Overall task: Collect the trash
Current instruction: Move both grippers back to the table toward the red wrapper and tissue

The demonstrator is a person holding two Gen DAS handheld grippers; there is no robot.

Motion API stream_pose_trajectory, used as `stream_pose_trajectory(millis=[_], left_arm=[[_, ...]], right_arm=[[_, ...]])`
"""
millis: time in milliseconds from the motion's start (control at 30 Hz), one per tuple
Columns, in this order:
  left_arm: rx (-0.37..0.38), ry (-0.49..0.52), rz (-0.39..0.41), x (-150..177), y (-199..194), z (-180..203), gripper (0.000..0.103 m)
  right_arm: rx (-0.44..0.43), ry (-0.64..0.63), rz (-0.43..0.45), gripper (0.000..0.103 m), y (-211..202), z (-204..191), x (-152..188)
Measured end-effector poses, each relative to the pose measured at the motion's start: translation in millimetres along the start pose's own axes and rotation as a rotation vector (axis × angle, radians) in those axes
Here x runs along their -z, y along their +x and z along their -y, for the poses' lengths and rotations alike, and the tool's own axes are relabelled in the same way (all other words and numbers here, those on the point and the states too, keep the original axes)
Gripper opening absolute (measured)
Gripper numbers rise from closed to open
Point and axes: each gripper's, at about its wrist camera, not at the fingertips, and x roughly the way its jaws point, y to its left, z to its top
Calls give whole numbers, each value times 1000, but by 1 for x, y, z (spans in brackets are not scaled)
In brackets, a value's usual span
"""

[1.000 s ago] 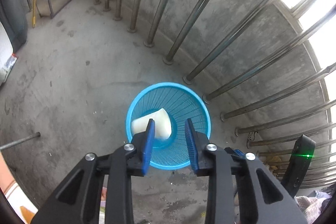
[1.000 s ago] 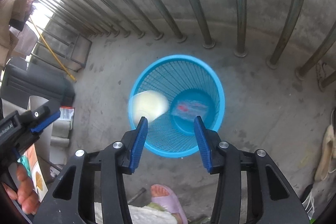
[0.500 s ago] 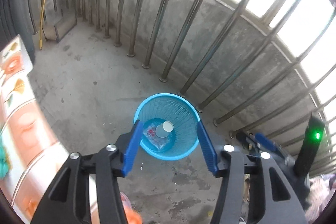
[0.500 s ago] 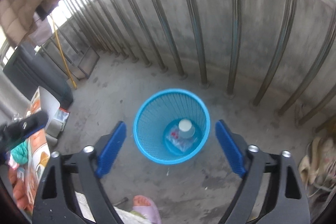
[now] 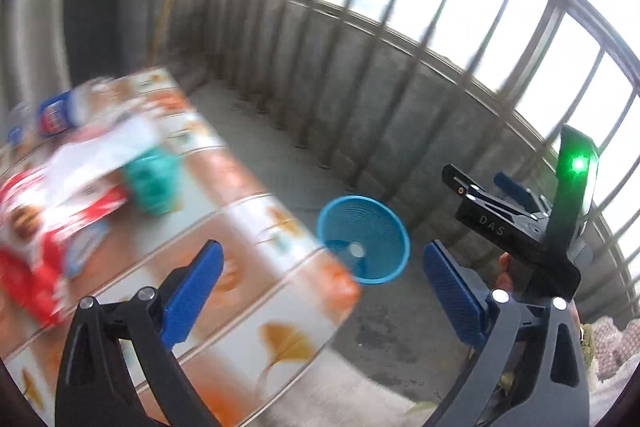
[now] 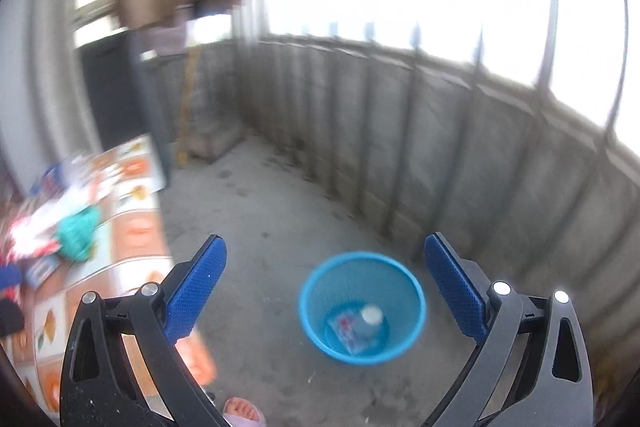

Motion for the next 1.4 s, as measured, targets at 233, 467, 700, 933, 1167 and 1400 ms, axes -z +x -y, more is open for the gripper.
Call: stream_pose_trajectory(millis=[233,467,700,933,1167,1400], left_arm=[[-40,-257,88,23,-65,-87,98],[-104,-362,237,44,-116,-154,97],[-274,-482,313,73,-147,-225,97],[-351,-653,353,82,-156,-304,87],[-488,-441,251,55,-123,-327,65],[-577,-382,108,48,-77,-360,44]], right_arm=[[-319,-82,4,95,-1,-59,-22],[-475,-65,-41,95,-6,-103,-34],[-601,10,-202,95,10,-127,-31],[-672,80,-315,87,24,-145,-24],[-656,75,-358,81,31,-155,-20],[-671,95,-409,75,41,-163,-18]])
